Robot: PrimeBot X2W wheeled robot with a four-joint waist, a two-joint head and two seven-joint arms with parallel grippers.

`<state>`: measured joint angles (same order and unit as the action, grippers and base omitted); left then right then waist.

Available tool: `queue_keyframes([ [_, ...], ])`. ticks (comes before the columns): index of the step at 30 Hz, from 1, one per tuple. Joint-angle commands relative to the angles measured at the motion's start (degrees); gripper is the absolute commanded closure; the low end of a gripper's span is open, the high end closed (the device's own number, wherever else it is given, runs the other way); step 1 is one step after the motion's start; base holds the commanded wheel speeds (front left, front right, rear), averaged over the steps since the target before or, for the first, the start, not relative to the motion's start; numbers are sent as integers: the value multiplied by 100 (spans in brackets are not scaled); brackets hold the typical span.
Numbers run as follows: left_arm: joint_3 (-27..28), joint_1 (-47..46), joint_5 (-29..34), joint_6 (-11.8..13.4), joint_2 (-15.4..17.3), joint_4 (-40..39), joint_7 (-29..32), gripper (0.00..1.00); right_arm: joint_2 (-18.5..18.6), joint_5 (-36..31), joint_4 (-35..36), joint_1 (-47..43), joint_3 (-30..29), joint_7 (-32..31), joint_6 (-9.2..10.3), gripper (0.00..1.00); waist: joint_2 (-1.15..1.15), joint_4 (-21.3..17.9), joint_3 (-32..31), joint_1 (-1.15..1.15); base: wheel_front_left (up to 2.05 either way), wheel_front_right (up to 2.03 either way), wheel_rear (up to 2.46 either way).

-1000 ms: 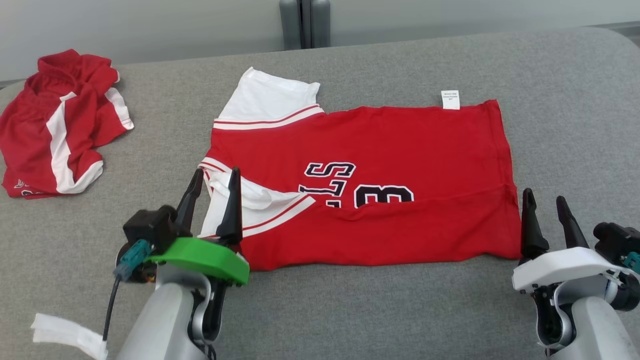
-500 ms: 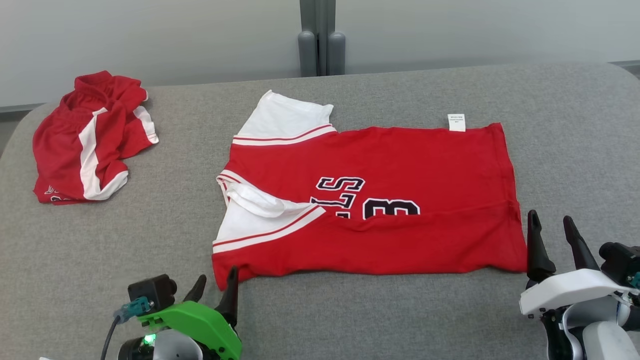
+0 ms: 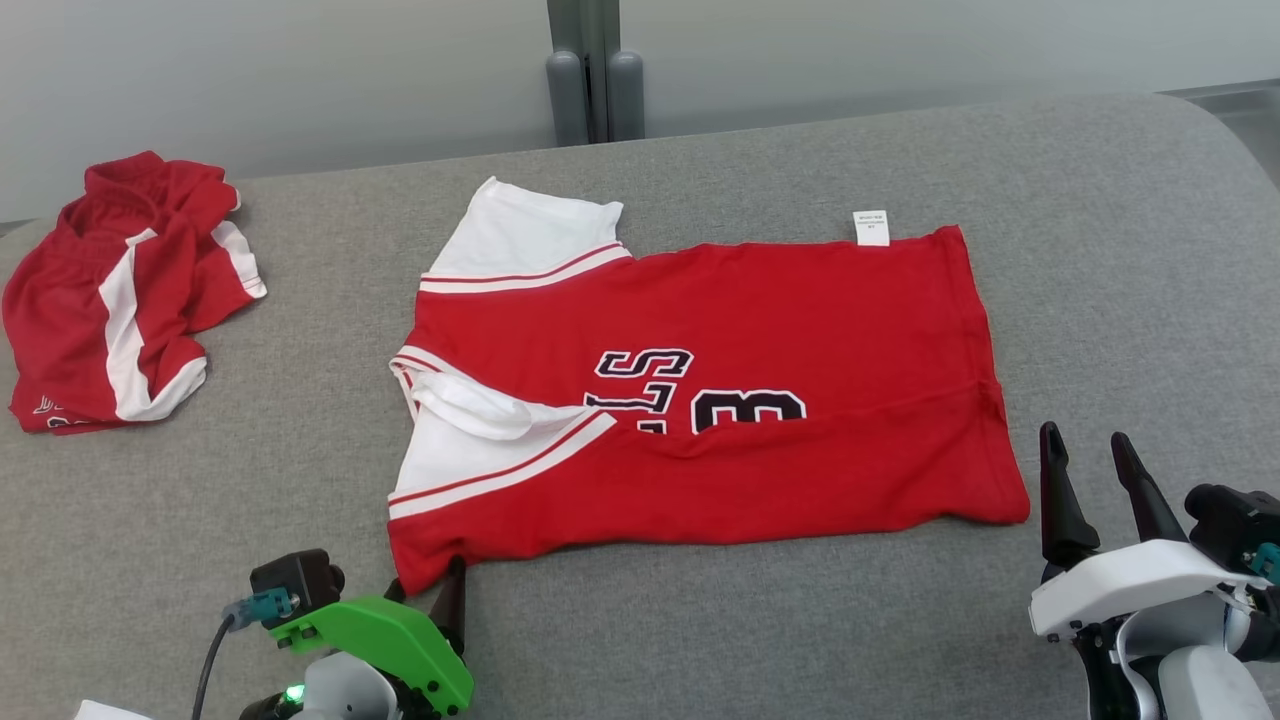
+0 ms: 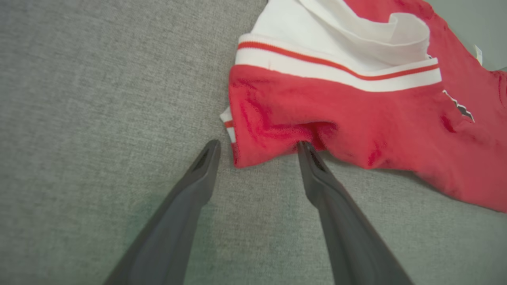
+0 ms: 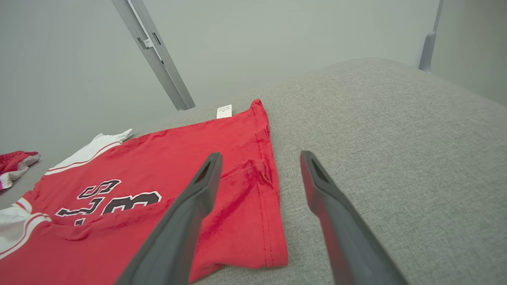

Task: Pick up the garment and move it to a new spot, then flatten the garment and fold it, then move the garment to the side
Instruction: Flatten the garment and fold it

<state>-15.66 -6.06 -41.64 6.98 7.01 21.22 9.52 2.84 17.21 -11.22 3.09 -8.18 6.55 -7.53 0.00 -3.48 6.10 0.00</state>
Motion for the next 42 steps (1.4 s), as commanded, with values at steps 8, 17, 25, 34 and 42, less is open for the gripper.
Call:
queue_keyframes([
  [8,138,-186,-172,-151,34,45,-154,100,11,-117,-288,-72,-25,-289,8,0,0,-16,10,0,0,0,0],
  [17,96,-107,-33,-104,278,-393,-75,100,11,-319,-844,165,8,-663,8,0,0,99,30,0,0,0,0],
  [25,-14,10,66,-12,513,-837,258,100,10,-313,-1631,567,-116,-875,8,0,0,176,79,0,0,0,0],
  [34,-15,87,88,63,652,-1112,369,100,-11,162,-2692,1013,166,-861,7,62,0,195,52,0,0,0,0],
  [42,-53,403,190,132,935,-1787,493,100,16,197,-2273,896,73,-745,7,100,0,217,-85,0,0,0,0],
])
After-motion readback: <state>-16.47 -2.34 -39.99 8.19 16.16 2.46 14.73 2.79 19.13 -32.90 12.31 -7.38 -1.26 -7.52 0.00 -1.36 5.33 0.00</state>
